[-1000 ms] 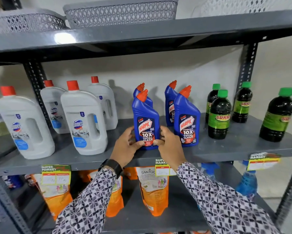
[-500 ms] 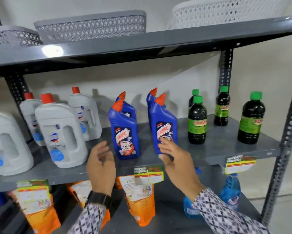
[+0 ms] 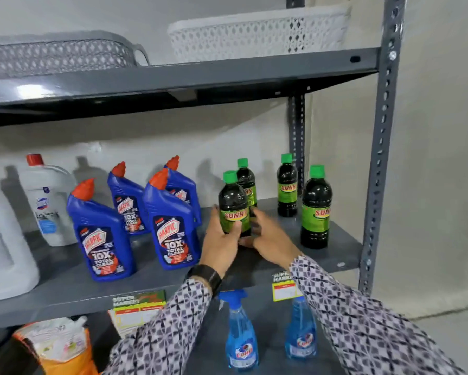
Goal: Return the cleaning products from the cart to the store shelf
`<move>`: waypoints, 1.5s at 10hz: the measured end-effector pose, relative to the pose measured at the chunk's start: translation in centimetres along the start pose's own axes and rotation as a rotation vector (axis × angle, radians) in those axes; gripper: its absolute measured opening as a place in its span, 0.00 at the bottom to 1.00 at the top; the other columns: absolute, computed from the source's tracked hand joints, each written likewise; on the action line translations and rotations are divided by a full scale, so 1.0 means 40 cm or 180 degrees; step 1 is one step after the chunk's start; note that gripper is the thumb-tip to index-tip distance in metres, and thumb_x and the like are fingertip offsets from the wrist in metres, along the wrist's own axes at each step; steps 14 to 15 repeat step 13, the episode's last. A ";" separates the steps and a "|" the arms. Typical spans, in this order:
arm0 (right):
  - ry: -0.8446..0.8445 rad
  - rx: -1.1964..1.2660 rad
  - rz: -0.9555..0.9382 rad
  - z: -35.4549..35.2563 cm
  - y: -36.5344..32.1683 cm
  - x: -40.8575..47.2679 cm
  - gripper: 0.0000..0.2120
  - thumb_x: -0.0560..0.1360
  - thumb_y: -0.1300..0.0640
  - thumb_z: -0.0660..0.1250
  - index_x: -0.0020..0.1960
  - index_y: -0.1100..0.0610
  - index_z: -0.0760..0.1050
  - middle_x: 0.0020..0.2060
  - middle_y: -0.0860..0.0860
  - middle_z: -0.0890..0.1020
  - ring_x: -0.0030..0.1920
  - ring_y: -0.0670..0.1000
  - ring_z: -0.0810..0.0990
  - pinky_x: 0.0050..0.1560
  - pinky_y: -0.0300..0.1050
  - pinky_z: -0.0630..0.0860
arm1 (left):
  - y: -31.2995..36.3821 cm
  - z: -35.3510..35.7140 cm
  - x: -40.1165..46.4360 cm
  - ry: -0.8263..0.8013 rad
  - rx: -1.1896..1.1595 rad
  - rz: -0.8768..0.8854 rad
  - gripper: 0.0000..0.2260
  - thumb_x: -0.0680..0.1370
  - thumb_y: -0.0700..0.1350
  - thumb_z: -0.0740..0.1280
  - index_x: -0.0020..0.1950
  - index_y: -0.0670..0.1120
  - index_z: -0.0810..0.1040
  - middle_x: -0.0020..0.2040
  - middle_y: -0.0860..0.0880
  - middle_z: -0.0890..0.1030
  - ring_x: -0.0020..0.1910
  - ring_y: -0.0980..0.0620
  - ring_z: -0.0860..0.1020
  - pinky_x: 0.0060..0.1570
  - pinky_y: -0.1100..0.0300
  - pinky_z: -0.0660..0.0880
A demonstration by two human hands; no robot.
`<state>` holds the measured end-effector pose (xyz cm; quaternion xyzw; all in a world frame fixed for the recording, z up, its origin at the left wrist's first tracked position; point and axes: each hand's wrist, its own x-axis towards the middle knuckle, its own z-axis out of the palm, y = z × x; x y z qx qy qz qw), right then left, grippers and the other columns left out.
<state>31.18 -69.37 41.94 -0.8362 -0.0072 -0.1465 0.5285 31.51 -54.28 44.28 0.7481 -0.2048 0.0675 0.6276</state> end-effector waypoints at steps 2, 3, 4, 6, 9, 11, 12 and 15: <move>0.0208 -0.0254 -0.0129 -0.046 0.013 -0.018 0.33 0.76 0.61 0.75 0.78 0.51 0.69 0.68 0.53 0.82 0.69 0.54 0.80 0.74 0.58 0.75 | -0.007 0.018 0.039 -0.0374 0.0067 0.0025 0.28 0.80 0.38 0.69 0.78 0.52 0.66 0.63 0.56 0.79 0.58 0.69 0.78 0.57 0.68 0.76; 0.0174 -0.0333 -0.0247 -0.075 0.013 -0.059 0.31 0.78 0.62 0.72 0.78 0.49 0.68 0.69 0.50 0.82 0.70 0.52 0.80 0.75 0.55 0.74 | -0.012 0.021 0.024 -0.0503 0.0063 0.0065 0.28 0.79 0.35 0.70 0.77 0.49 0.68 0.68 0.49 0.80 0.64 0.59 0.80 0.68 0.57 0.76; 0.0083 -0.0401 -0.0362 -0.091 0.021 -0.092 0.30 0.79 0.62 0.71 0.78 0.49 0.68 0.69 0.49 0.83 0.70 0.51 0.80 0.75 0.55 0.73 | -0.027 0.018 0.009 -0.0567 0.0162 0.0092 0.27 0.78 0.37 0.72 0.75 0.50 0.71 0.63 0.55 0.84 0.62 0.61 0.81 0.61 0.64 0.77; 0.0278 -0.0537 -0.0370 -0.099 0.028 -0.124 0.30 0.80 0.61 0.71 0.79 0.51 0.67 0.67 0.52 0.84 0.68 0.54 0.81 0.73 0.59 0.75 | -0.031 0.036 -0.010 -0.0499 0.0234 0.0217 0.26 0.77 0.39 0.73 0.74 0.51 0.71 0.62 0.57 0.80 0.54 0.74 0.80 0.51 0.77 0.75; 0.0278 -0.0618 -0.0215 -0.091 0.010 -0.129 0.30 0.81 0.62 0.69 0.81 0.51 0.65 0.68 0.54 0.83 0.70 0.54 0.80 0.74 0.58 0.75 | -0.015 0.041 -0.018 -0.0426 0.0417 0.0119 0.30 0.78 0.42 0.72 0.78 0.51 0.67 0.64 0.55 0.79 0.52 0.73 0.78 0.54 0.73 0.74; 0.0438 -0.0798 -0.0075 -0.079 -0.015 -0.176 0.37 0.82 0.59 0.70 0.86 0.54 0.55 0.76 0.55 0.77 0.76 0.55 0.75 0.79 0.56 0.70 | 0.012 -0.002 -0.070 -0.0638 0.0549 0.0206 0.32 0.77 0.45 0.73 0.77 0.63 0.64 0.64 0.61 0.78 0.57 0.66 0.78 0.63 0.61 0.73; 0.1354 -0.1136 -0.0364 -0.034 -0.062 -0.229 0.38 0.82 0.56 0.70 0.85 0.58 0.55 0.78 0.57 0.74 0.79 0.57 0.73 0.76 0.52 0.70 | 0.025 -0.088 -0.125 -0.0698 0.0521 0.0314 0.33 0.78 0.49 0.71 0.80 0.60 0.61 0.72 0.56 0.76 0.69 0.57 0.77 0.68 0.59 0.73; 0.2047 -0.2107 -0.1288 0.010 -0.183 -0.259 0.34 0.82 0.52 0.68 0.84 0.58 0.59 0.79 0.58 0.72 0.78 0.60 0.73 0.70 0.56 0.78 | 0.087 -0.239 -0.138 0.0152 0.1324 0.1148 0.28 0.80 0.54 0.66 0.80 0.57 0.64 0.70 0.49 0.80 0.66 0.51 0.79 0.62 0.61 0.75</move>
